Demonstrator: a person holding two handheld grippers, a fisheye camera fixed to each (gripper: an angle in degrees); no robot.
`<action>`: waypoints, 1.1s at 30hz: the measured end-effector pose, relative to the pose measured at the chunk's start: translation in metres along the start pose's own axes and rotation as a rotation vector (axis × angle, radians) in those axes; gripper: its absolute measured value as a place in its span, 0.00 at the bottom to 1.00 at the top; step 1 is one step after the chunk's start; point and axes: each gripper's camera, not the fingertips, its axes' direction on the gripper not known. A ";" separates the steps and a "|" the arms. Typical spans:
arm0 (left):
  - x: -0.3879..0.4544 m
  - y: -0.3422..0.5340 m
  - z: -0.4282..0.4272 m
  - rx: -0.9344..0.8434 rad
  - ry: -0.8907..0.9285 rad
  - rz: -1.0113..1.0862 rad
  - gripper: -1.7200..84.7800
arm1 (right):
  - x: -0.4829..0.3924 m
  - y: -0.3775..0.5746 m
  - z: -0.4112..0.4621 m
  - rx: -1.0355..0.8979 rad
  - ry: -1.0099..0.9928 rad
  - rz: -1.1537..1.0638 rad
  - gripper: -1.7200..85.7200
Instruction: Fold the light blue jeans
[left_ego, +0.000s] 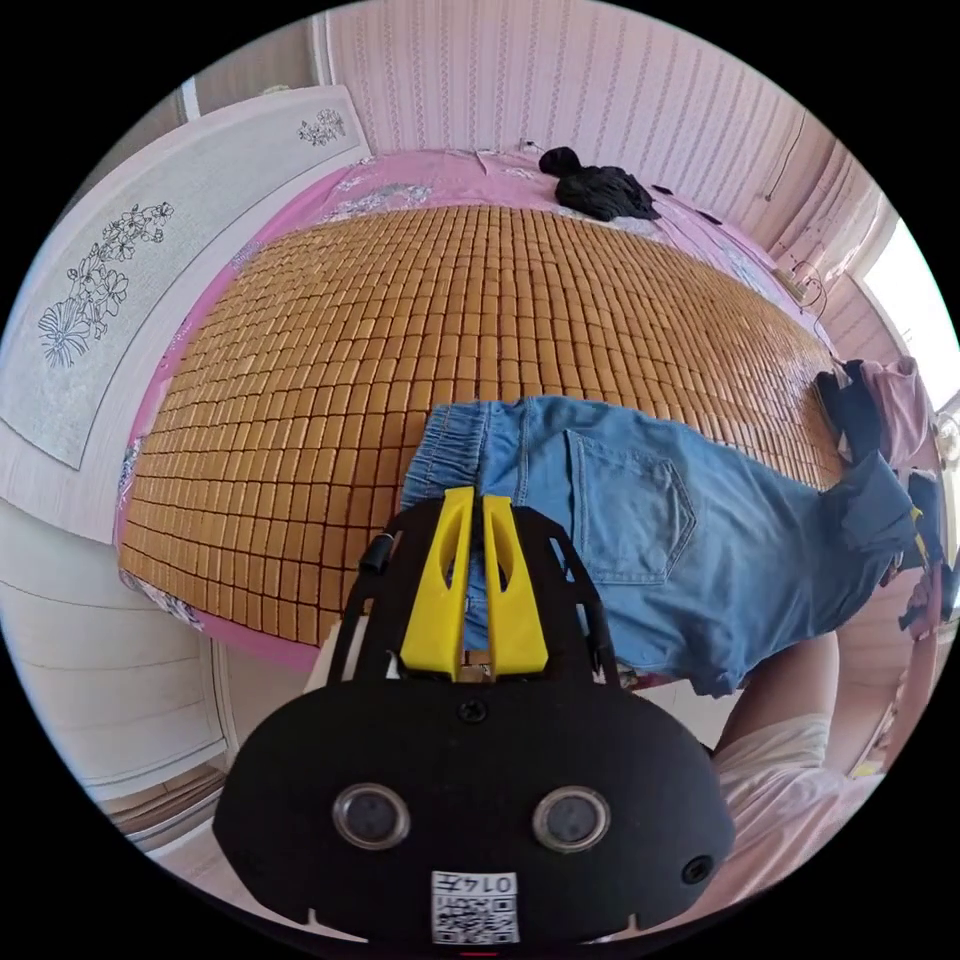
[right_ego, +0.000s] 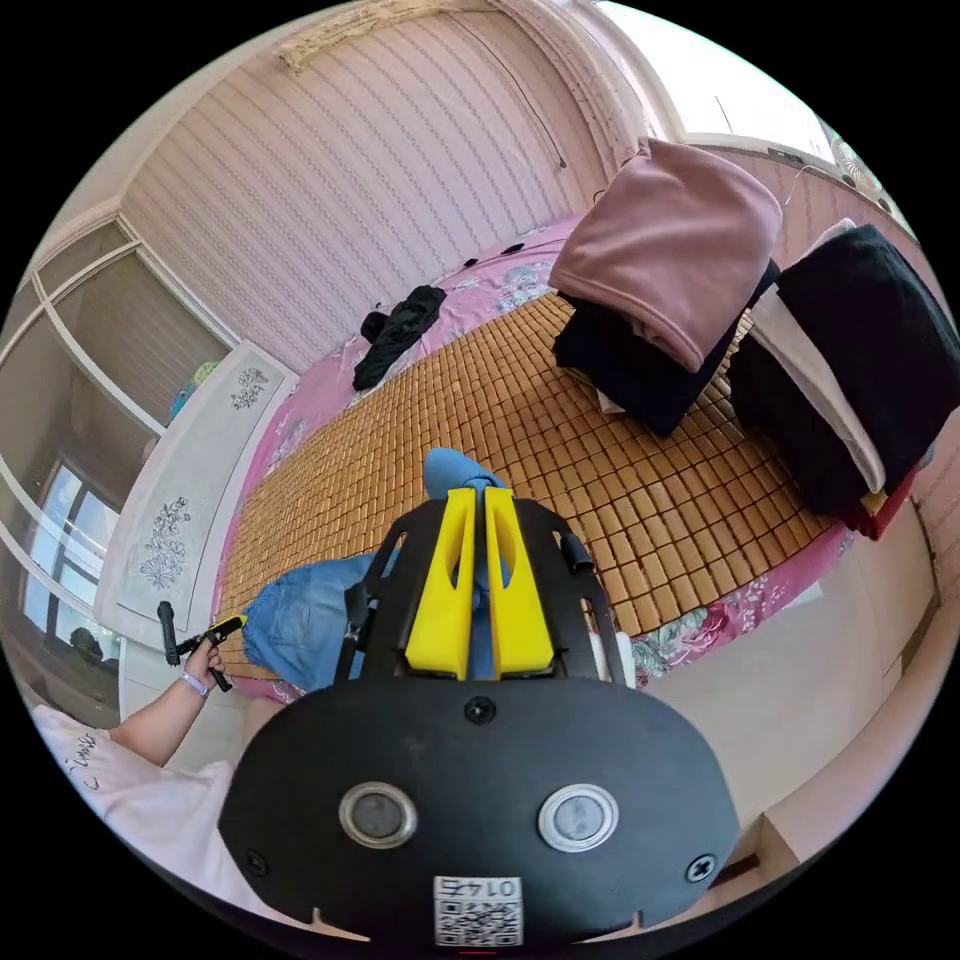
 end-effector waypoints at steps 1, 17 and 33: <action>-0.007 -0.008 -0.019 0.066 0.028 -0.009 0.01 | 0.006 -0.004 -0.008 0.018 -0.002 0.018 0.02; -0.173 0.108 -0.030 0.062 0.178 -0.566 0.03 | 0.069 0.073 0.002 -0.144 0.003 0.273 0.07; -0.093 -0.040 0.005 -0.067 0.111 -0.186 0.13 | -0.083 0.021 0.141 -0.519 0.339 -0.235 0.15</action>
